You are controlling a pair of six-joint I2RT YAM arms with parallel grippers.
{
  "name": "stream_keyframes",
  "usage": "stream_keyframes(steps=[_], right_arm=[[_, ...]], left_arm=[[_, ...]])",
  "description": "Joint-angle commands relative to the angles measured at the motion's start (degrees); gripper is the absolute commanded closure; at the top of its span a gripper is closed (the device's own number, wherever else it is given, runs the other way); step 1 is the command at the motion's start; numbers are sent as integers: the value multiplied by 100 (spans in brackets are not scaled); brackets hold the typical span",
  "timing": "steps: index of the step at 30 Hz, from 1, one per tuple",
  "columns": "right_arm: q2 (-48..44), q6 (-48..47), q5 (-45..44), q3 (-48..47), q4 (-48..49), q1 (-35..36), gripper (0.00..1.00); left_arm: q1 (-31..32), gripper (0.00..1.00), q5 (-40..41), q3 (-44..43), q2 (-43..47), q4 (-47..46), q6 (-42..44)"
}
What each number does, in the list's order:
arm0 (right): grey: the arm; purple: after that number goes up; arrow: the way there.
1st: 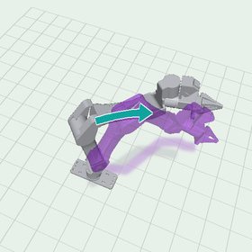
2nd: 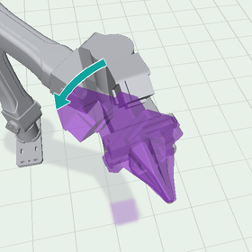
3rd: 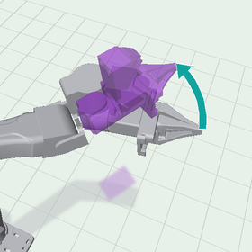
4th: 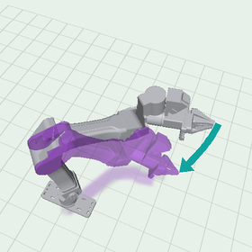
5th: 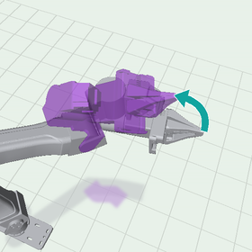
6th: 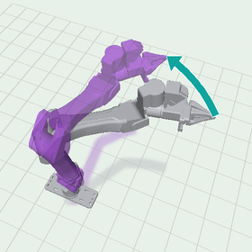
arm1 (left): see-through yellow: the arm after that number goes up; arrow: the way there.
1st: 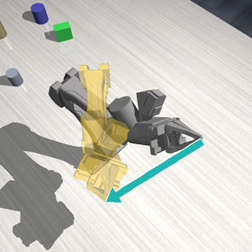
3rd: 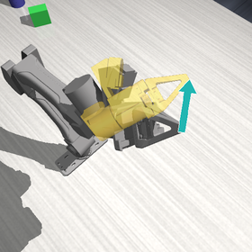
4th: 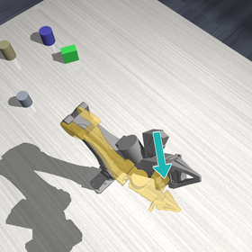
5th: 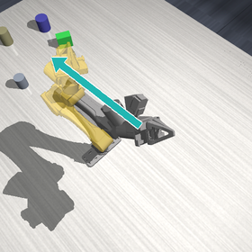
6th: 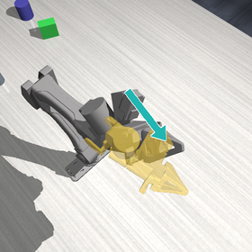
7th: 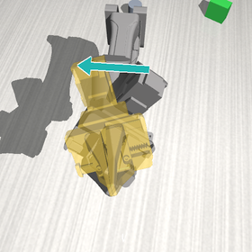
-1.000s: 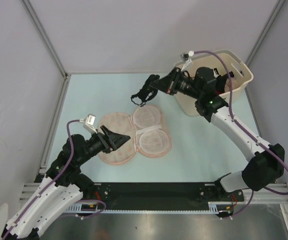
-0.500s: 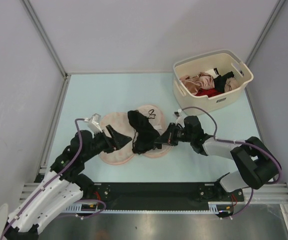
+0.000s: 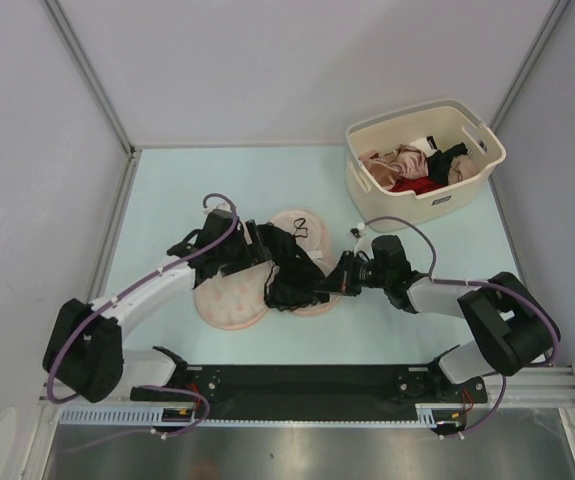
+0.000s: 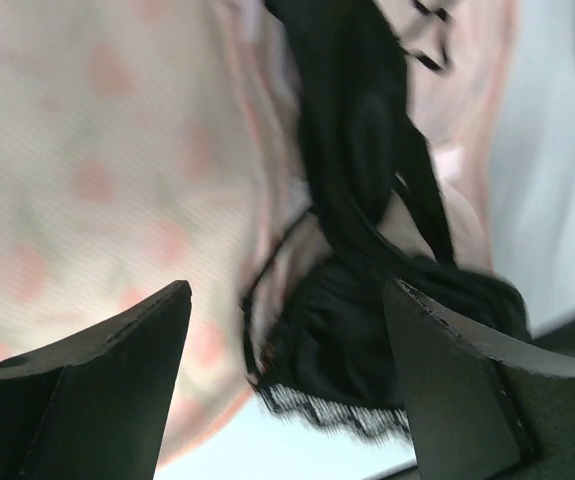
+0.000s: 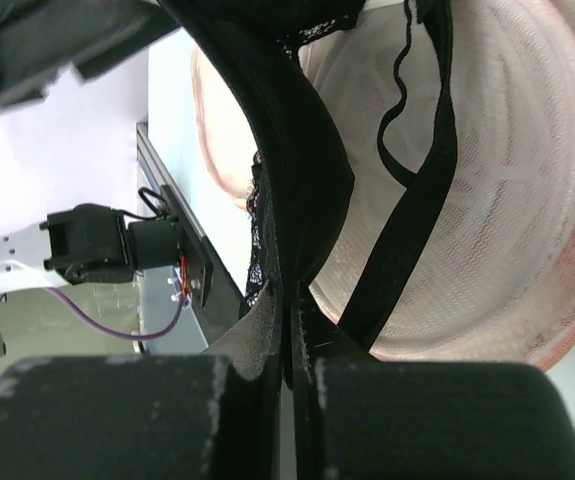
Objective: Place the bra in the laundry bag and zip it closed
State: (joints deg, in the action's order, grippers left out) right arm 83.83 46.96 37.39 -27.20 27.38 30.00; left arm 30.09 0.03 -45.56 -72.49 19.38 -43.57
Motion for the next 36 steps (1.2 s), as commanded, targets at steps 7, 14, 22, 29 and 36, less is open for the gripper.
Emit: stream_keyframes(steps=[7,14,22,29,36], right_arm=[[221,-512,392,-250,93,181,100],[151,-872,349,-435,-477,252,100],[-25,-1154,278,-514,-865,261,100],[-139,-1224,234,-611,-1102,261,100],[-288,-1365,120,-646,-1340,261,100]], left_arm=[[-416,17,-159,-796,-1153,-1005,199],[-433,19,-100,-805,-1127,-1191,156],[-451,15,-354,-1110,-1477,-1350,173],[-442,31,-452,-1684,-2296,-795,217],[-442,52,-285,-1790,-2314,-611,463]])
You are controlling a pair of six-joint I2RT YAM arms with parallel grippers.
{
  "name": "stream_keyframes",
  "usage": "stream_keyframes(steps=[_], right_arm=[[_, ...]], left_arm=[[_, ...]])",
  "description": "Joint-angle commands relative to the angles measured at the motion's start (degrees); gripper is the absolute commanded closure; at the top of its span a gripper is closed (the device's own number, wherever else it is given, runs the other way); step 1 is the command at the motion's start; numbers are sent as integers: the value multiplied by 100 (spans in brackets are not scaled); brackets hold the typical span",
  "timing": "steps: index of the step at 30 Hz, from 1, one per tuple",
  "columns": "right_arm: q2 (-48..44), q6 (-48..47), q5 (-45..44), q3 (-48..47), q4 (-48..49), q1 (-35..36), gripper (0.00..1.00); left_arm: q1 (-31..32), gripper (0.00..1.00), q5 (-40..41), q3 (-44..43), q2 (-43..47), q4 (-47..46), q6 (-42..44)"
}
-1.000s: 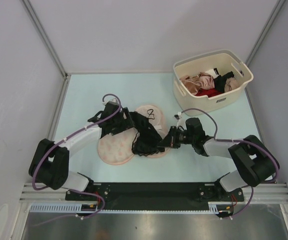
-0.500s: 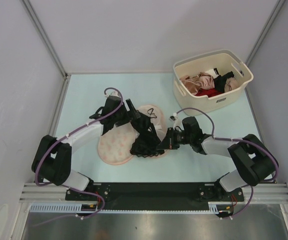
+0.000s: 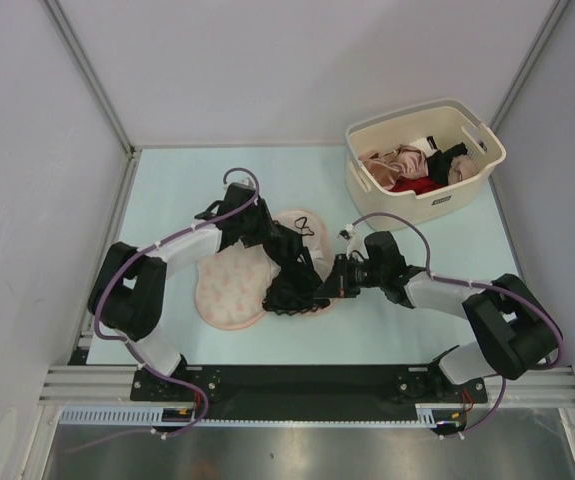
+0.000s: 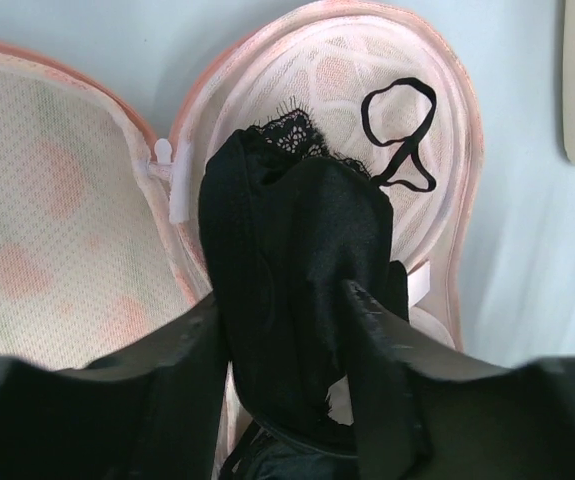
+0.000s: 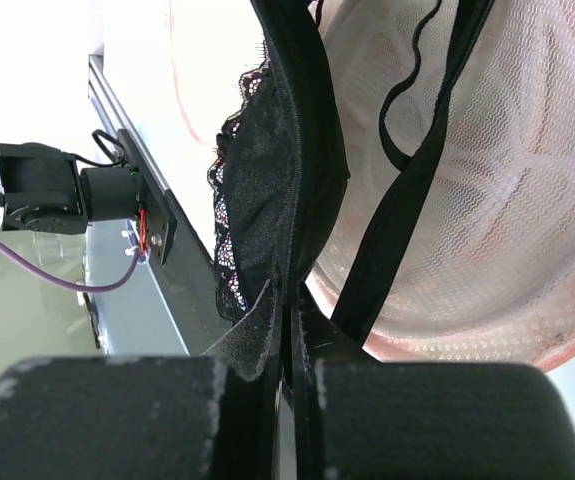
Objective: Place the bra in the laundry bag and zip it closed
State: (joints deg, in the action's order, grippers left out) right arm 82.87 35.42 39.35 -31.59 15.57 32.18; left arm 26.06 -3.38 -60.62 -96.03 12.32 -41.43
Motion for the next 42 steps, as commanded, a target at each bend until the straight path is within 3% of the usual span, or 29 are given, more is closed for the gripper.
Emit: stream_keyframes(steps=[1,2,5,11,19,23,26,27,29,30,31,32,33,34,35,40,42], right_arm=[[-201,-211,-77,-207,-169,42,100],[-201,-220,-77,-198,-160,34,100],[-219,-263,-121,-224,-230,51,100],[-333,-685,-498,-505,-896,51,100],[-246,-966,-1463,-1225,-1521,42,100],[36,-1581,-2202,-1866,-1391,86,100],[89,-2406,-3027,-2096,-873,252,98],[72,-3087,-3404,-2105,-698,340,95],[-16,-3784,-5133,-1826,153,797,86],[-34,-4232,-5957,-1667,644,885,58],[-8,-4280,-6200,-1657,1258,921,45],[36,-4167,-6333,-1770,1142,895,36],[80,-3957,-6343,-2424,680,860,34],[124,-3424,-6230,-2683,-404,834,31],[168,-3245,-6099,-2842,-728,816,28],[-270,-2208,-5211,-2171,-1733,939,16],[-656,-1531,-4102,-1852,-1777,790,13]], left_arm=[[-40,56,65,-301,40,113,319],[-40,66,65,-310,84,113,346],[-31,84,214,-249,320,104,443],[-23,100,329,-117,1155,130,654],[179,100,1479,444,2930,8,514],[197,100,1594,780,3634,-107,22],[206,100,1577,701,3662,209,-400],[206,100,1568,596,3627,323,-592],[206,100,1559,534,3591,464,-699],[206,100,1585,551,3591,465,-839],[197,100,1594,586,3609,395,-901],[206,100,1612,639,3600,333,-945],[197,100,1647,770,3600,298,-1085],[197,100,1708,858,3591,237,-1165],[206,100,1717,955,3591,158,-1218],[197,100,1551,1640,3591,-457,-1263],[189,100,1524,1842,3670,-519,-1193]])
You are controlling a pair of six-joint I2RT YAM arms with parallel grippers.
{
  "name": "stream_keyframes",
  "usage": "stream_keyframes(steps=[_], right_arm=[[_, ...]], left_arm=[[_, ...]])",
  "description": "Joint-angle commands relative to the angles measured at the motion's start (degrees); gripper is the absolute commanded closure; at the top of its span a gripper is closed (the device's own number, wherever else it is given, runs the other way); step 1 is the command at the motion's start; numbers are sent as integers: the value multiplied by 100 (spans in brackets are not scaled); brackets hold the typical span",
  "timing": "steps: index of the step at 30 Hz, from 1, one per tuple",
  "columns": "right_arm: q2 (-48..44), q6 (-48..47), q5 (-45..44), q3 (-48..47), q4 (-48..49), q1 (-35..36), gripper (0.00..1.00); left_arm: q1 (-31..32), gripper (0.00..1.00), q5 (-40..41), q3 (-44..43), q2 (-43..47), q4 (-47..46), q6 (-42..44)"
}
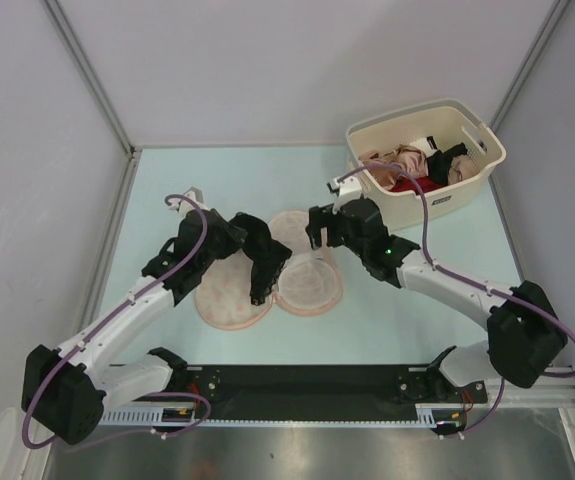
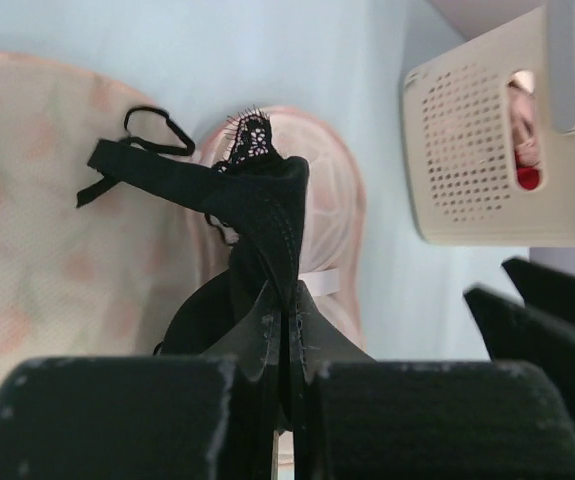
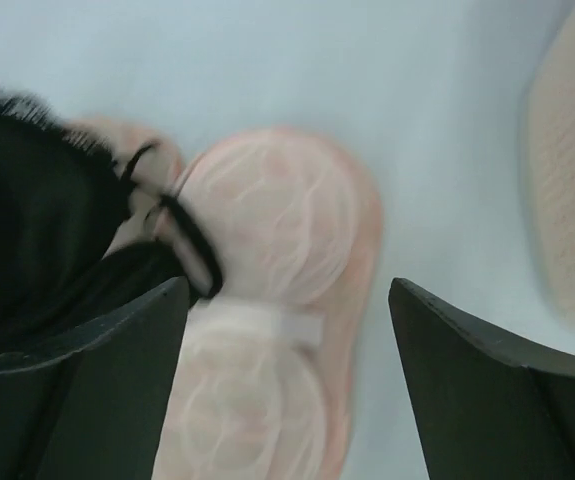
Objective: Place the bra in the laundry bag and zip it closed
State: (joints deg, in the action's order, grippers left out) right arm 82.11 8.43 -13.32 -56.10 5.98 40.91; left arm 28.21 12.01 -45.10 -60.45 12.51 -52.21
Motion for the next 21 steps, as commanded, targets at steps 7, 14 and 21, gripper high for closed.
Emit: stream_keyframes(steps=[7,14,21], right_arm=[[-1187,2127,2702,934,-765,102,0],[-1206,1286,3932,399,-378,76,0],[-1214,520,5242,-419,-220,67,0]], left_arm=[[-17,100,-260,775,1209,-1145,895],[-17,100,-646,837,2590,-1383,1914],[-17,100,-2157,187,3038,-1295,3048]])
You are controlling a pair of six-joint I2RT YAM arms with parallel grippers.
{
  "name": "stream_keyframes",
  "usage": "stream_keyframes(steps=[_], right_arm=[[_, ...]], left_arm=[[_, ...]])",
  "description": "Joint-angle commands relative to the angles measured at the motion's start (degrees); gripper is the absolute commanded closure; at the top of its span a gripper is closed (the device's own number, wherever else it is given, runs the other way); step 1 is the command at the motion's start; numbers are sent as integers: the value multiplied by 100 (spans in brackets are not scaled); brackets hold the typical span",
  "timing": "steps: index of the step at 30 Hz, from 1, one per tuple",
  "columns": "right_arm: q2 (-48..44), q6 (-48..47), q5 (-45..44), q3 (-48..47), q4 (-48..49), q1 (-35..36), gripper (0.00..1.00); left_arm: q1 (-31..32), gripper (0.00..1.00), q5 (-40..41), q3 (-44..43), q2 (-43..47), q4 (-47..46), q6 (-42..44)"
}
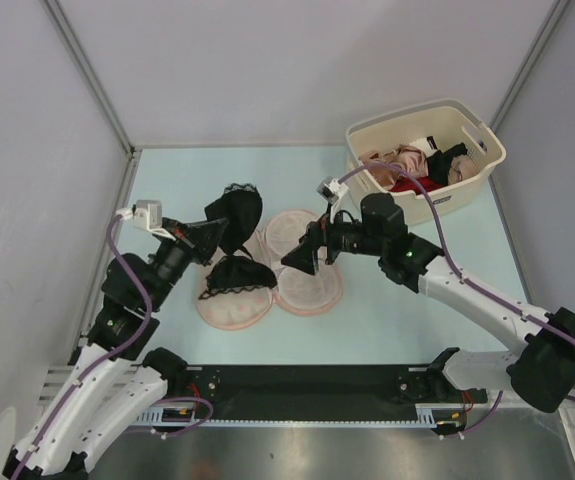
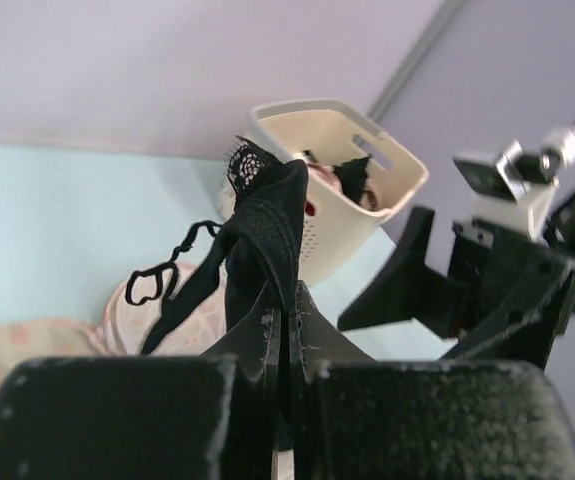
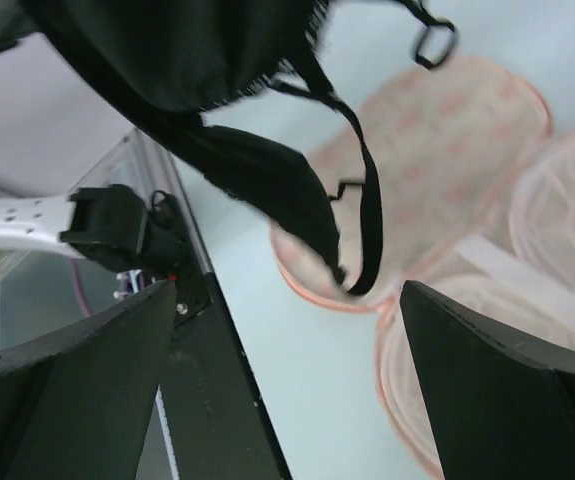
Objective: Place the bra in the laundry bag and zip it closed
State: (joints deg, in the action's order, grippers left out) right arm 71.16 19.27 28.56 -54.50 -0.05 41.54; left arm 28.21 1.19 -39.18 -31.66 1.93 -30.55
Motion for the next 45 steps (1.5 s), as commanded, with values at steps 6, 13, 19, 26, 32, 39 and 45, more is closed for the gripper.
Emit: stream_keyframes(steps=[6,13,19,26,32,39,45], right_arm=[[-181,-766,1381,-1062,86,65,0],[-690,-828,1205,-1150,-679,56,0],[-1077,-784,819,-1168,-1689,91,1],[-1552,-197,-1059,-1528,-3359,126,1],[-1876,498,-2098,-1459,-3712,161,0],[-2000,464,-2566,-1151,-3748,161,0],[-1878,376,-1514,-308,-2660,205,0]], left_arm=[[-17,100,-2727,-582,-68,-421,884],[-17,100,-4047,-696,-551,-571,638],[-17,100,-5251,-714,-938,-756,506],[-17,100,-5008,-775,-1062,-547,365],[-17,100,-1690,-1607,-1412,1443,93],[-17,100,292,-2260,-1633,3277,-127],[-17,100,1234,-2375,-1728,3998,-416]])
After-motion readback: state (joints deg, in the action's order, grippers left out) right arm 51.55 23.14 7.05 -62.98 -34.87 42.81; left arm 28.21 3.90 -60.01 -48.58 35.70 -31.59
